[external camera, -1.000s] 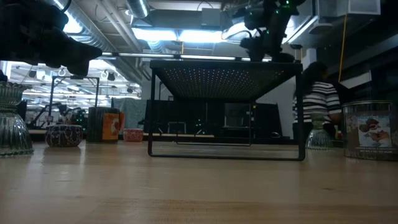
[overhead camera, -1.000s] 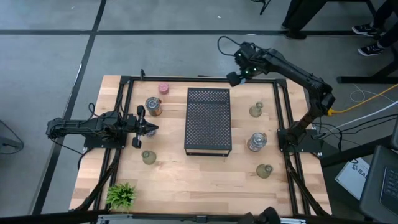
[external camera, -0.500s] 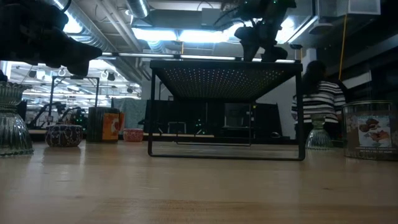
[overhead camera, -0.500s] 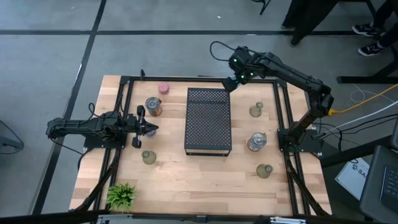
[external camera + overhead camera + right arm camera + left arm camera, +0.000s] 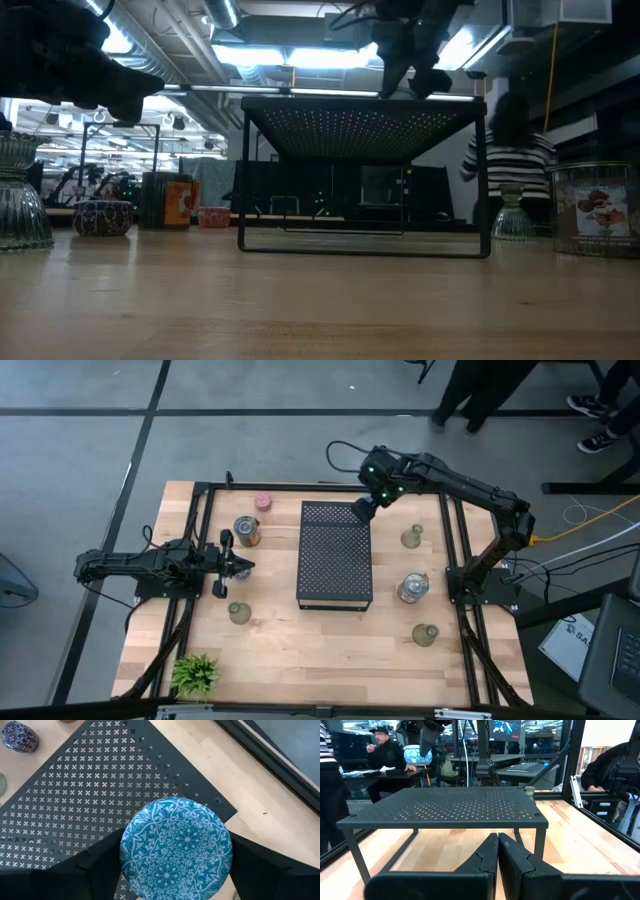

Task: Pick & Place candle stick holders
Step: Put the patterned blue scented candle on the shelf

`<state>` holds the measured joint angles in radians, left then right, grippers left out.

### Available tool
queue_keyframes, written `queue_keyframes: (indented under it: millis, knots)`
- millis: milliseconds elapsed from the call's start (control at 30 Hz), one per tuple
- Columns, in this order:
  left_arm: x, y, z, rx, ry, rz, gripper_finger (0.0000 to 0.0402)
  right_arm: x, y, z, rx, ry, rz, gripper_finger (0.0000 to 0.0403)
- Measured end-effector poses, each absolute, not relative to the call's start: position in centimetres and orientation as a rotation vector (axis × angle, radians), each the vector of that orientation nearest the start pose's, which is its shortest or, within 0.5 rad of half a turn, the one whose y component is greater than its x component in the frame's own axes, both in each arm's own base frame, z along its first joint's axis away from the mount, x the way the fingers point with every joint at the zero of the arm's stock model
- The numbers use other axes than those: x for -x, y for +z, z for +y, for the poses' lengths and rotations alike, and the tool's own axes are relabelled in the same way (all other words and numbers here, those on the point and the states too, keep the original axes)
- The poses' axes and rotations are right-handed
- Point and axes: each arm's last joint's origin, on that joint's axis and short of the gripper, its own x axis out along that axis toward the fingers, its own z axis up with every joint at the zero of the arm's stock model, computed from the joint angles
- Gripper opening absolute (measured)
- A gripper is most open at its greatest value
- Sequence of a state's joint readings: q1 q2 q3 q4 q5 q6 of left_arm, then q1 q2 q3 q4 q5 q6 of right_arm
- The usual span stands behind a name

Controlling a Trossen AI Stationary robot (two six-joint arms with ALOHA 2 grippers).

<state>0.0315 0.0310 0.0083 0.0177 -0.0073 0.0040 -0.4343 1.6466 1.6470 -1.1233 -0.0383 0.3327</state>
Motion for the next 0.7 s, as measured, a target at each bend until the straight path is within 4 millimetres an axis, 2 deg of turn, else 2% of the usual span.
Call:
queue_keyframes:
  millis: [233, 400, 567, 700]
  knots:
    - [-9.9, 16.6, 0.3, -0.004, 0.039, 0.005, 0.0006, -30.2, 35.6, -13.3, -0.549, -0.523, 0.99, 0.0305]
    - [-9.9, 16.6, 0.3, -0.004, 0.039, 0.005, 0.0006, -31.0, 36.4, -13.5, -0.54, -0.515, 1.019, 0.0305]
    - [-9.9, 16.6, 0.3, -0.004, 0.039, 0.004, 0.0006, -32.1, 35.8, -14.0, -0.521, -0.501, 1.059, 0.0305]
    - [-9.9, 16.6, 0.3, -0.004, 0.039, 0.005, 0.0006, -33.0, 34.3, -14.4, -0.525, -0.503, 1.11, 0.0305]
